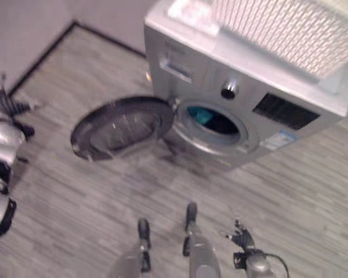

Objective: Grab the laundry basket,head to the washer,open it,put in the laundry and shut it.

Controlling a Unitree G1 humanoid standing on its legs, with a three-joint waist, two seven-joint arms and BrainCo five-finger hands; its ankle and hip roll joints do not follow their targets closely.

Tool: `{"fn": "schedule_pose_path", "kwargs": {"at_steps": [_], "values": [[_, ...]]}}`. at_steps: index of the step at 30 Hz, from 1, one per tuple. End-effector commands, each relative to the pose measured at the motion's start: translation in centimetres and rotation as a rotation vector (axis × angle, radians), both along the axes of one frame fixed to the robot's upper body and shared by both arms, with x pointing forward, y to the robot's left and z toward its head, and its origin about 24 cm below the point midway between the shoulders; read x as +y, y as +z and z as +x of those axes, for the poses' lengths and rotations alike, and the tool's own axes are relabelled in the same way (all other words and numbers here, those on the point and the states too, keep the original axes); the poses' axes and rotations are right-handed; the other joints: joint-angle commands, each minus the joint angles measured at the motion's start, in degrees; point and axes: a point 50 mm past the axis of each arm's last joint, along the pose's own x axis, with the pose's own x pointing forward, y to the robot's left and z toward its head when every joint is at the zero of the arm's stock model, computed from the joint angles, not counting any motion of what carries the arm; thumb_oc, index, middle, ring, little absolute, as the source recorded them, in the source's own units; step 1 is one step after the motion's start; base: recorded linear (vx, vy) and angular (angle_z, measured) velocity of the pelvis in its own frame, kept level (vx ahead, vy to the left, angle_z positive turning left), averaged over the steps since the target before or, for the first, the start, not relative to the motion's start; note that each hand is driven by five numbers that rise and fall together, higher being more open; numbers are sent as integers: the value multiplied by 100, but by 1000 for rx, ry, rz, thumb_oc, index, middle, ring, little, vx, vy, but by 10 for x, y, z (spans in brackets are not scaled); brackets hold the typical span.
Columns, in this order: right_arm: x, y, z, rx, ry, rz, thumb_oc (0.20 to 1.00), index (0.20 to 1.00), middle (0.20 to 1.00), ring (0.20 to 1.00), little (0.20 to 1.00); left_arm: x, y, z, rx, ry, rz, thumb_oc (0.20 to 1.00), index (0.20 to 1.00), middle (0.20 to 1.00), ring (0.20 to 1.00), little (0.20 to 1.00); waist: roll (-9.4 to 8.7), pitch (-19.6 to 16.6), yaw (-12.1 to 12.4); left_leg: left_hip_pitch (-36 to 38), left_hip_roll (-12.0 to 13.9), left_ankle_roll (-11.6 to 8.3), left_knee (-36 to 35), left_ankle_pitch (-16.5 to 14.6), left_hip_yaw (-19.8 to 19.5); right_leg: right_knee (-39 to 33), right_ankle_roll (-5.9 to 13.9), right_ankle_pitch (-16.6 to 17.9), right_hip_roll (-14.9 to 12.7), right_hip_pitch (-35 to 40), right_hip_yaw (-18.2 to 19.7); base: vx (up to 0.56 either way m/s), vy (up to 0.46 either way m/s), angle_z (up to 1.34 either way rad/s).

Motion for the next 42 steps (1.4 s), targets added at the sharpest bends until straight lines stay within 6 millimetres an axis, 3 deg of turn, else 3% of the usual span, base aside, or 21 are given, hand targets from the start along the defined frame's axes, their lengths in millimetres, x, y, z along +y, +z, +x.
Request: {"fn": "schedule_pose_path", "kwargs": {"at_steps": [1,3,8,12,15,16,18,21,22,23,24,25,26,29,30,31,36,39,42], "values": [[2,10,7,-89,-29,19,1000,1000,1000,1000,1000,10,17,-5,-58,14,-94,1000,1000,1000,1000,1000,84,-12,-66,126,33,109,-225,-306,-316,592,676,-581,-246,-12,265,34,-69,7],[5,19,18,-145,-40,32,1000,1000,1000,1000,1000,7,42,-4,-113,10,-133,1000,1000,1000,1000,1000,55,109,-143,-159,60,70,-287,-186,-367,567,677,-514,-222,-288,209,-14,-58,5],[10,33,27,-223,-27,51,1000,1000,1000,1000,1000,0,73,-5,-180,7,-162,1000,1000,1000,1000,1000,6,211,-261,-626,116,8,-322,-76,-433,457,671,-409,-149,-701,141,-4,-66,1],[15,38,31,-255,-7,54,1000,1000,1000,1000,1000,-8,80,-2,-220,-28,-191,1000,1000,1000,1000,1000,-24,225,-314,-870,154,-27,-322,-35,-468,373,667,-350,-106,-898,108,6,-55,13],[21,40,31,-261,23,56,1000,1000,1000,1000,1000,-21,68,8,-216,-92,-236,1000,1000,1000,1000,1000,-33,177,-336,-998,189,-65,-322,-14,-475,273,659,-314,-71,-997,94,23,-64,4],[22,39,30,-257,40,46,1000,1000,1000,1000,1000,-34,52,17,-182,-158,-271,1000,1000,1000,1000,1000,-31,160,-322,-998,197,-74,-322,-22,-481,254,644,-319,-56,-1002,101,14,-47,0],[21,37,28,-247,43,37,1000,1000,1000,1000,1000,-43,40,23,-154,-201,-289,1000,1000,1000,1000,1000,-3,144,-313,-987,197,-76,-322,-28,-484,245,636,-325,-54,-983,100,6,-21,0],[17,31,22,-213,36,22,1000,1000,1000,1000,1000,-86,-4,40,-59,-366,-314,1000,1000,1000,1000,1000,80,124,-247,-898,174,-78,-322,-39,-466,250,620,-361,-59,-889,70,0,0,0],[11,26,16,-177,26,-6,1000,1000,1000,1000,1000,-121,-38,45,22,-489,-321,1000,1000,1000,1000,1000,145,126,-184,-783,151,-74,-322,-60,-459,258,603,-408,-66,-779,50,0,0,0],[7,22,12,-147,21,-27,1000,1000,1000,1000,1000,-138,-53,45,54,-549,-331,1000,1000,1000,1000,1000,183,123,-156,-710,140,-72,-322,-74,-451,267,591,-431,-73,-701,34,4,-11,5],[7,21,12,-146,21,-27,1000,1000,1000,1000,1000,-138,-53,45,55,-549,-331,1000,1000,1000,1000,1000,185,122,-155,-704,141,-72,-322,-76,-451,266,591,-432,-72,-695,34,15,-8,8],[0,14,5,-86,18,-63,1000,1000,1000,1000,1000,-173,-89,38,132,-678,-378,1000,1000,1000,1000,1000,252,128,-97,-517,133,-61,-322,-112,-431,302,563,-501,-93,-515,15,27,-9,11],[-5,9,0,-49,-1,-77,1000,1000,1000,1000,1000,-192,-112,31,184,-745,-414,1000,1000,1000,1000,1000,297,130,-63,-390,123,-57,-322,-144,-416,309,553,-538,-102,-386,11,40,2,11],[-19,3,-7,6,-54,-93,1000,1000,1000,1000,1000,-230,-159,2,314,-912,-465,1000,1000,1000,1000,1000,404,105,-12,-46,103,-26,-322,-240,-357,304,535,-613,-126,-51,28,62,27,2],[-26,0,-13,39,-69,-109,1000,1000,1000,1000,1000,-246,-185,-17,404,-985,-481,1000,1000,1000,1000,1000,462,51,4,220,111,-11,-314,-320,-293,291,527,-673,-136,197,52,13,35,-7],[-26,0,-13,37,-70,-108,1000,1000,1000,1000,1000,-246,-185,-16,403,-986,-479,1000,1000,1000,1000,1000,435,53,-10,146,69,21,-310,-208,-272,278,490,-578,-180,136,25,35,29,-7],[-32,-5,-26,77,-72,-99,1000,1000,1000,1000,1000,-283,-233,-52,538,-1049,-635,1000,1000,1000,1000,1000,585,-365,-131,904,73,90,-251,-497,-52,194,443,-779,-121,808,242,126,38,-24],[-28,-12,-37,118,-64,-91,1000,1000,1000,1000,1000,-298,-240,-61,536,-1062,-713,1000,1000,1000,1000,1000,625,-563,-219,1187,74,125,-287,-590,86,173,429,-835,-47,978,375,114,21,-28],[-25,-19,-45,162,-47,-98,1000,1000,1000,1000,1000,-300,-246,-66,540,-1050,-760,1000,1000,1000,1000,1000,642,-678,-245,1311,70,147,-303,-633,167,170,425,-858,-16,1057,446,73,8,-36]]}}
